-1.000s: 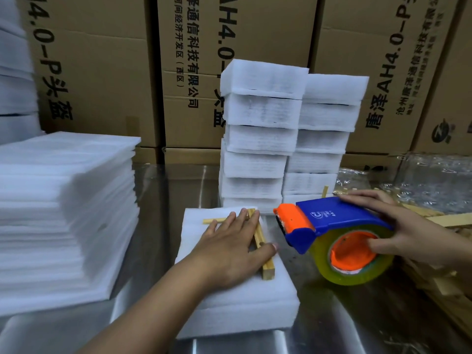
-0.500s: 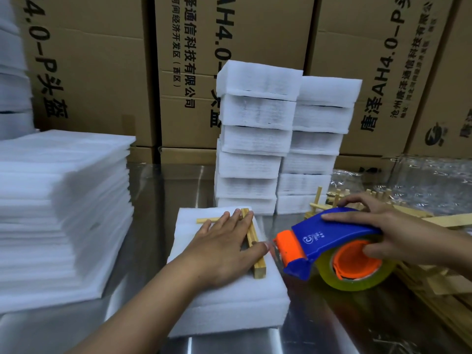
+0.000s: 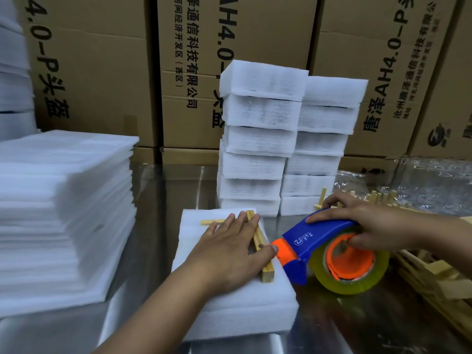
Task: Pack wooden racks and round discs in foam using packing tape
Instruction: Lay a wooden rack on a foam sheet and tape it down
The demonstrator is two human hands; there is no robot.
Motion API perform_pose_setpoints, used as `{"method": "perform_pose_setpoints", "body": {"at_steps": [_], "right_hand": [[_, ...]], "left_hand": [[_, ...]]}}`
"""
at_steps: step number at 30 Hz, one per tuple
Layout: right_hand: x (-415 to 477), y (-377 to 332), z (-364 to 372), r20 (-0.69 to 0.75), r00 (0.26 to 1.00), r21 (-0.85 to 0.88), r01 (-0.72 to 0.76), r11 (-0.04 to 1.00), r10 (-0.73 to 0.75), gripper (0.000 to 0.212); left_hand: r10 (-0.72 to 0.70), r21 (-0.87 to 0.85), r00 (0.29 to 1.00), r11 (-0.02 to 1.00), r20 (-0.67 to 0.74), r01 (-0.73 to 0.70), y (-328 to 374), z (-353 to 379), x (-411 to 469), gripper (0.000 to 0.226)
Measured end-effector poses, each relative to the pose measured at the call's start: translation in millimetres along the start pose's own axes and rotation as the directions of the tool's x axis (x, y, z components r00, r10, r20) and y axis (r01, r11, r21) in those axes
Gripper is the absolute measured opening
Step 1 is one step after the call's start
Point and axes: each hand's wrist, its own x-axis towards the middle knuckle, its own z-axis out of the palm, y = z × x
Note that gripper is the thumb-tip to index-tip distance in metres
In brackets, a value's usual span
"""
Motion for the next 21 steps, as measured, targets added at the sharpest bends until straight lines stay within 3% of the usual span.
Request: {"method": "perform_pose_setpoints", "body": {"at_steps": [7,11,14,17,19,21], "right_hand": [[18,-11,-9,0.123,0.992,-0.076,-0.022,0.997,0.031,0.071],[6,-7,-4,0.077,0.996,0.066,-0.060,0.996,0.054,0.070],[-8,-3,-5,-0.136,0.985,0.200,-0.080,0.977,0.108,0.075],[-13,-8,0,-0.446,0.862,0.141,-0.197,0.970,0.240,0.071],[-11,-26,12,-0.590,0.775,-0.118,-0.359,0.926,0.225,0.068],[-6,-39,35,-0.620,0.773,-0.362,-0.437,0.823,0.137,0.077]], "left_hand": [[0.001,-0.015,1.000,1.000,-0.021,-0.001,-1,1,-2,0.074],[-0.005,-0.024,1.000,1.000,-0.018,0.004,-1,0,-4,0.074],[-0.004,-0.026,1.000,1.000,-0.006,0.004,-1,-1,-2,0.074],[-0.004,-0.020,1.000,1.000,0.011,0.004,0,-1,1,0.074],[-0.010,-0.013,1.000,1.000,0.027,0.011,-1,-2,1,0.075],[-0.011,-0.019,0.999,1.000,0.035,0.011,-1,-2,1,0.075]]}}
